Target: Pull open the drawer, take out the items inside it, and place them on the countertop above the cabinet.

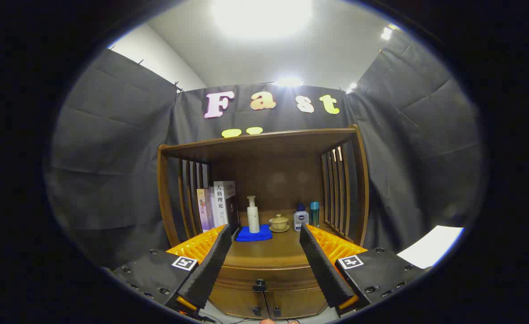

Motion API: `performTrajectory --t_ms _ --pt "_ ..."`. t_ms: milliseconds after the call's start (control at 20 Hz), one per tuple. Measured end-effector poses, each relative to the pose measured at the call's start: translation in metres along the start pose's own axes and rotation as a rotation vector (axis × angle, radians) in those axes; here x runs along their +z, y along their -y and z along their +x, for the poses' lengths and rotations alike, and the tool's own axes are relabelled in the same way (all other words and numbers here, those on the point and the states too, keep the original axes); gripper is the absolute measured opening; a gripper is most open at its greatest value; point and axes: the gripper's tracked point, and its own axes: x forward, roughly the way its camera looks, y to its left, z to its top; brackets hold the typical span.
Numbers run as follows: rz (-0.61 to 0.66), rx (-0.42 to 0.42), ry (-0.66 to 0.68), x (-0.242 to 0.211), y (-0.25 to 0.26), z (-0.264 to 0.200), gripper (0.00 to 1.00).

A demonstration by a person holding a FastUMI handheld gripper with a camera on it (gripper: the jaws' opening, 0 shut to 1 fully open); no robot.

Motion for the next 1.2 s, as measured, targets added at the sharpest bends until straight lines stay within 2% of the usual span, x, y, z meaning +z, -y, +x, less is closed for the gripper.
performTrajectory --t_ms 350,800,1200 --pt "0.004 0.063 -0.080 -0.034 -0.017 0.012 0.98" --pt "-0.006 0.049 -0.057 -0.031 -0.017 0.011 0.98" --pt "-0.014 0.046 -0.089 -0.050 -0.022 0.022 0.98"
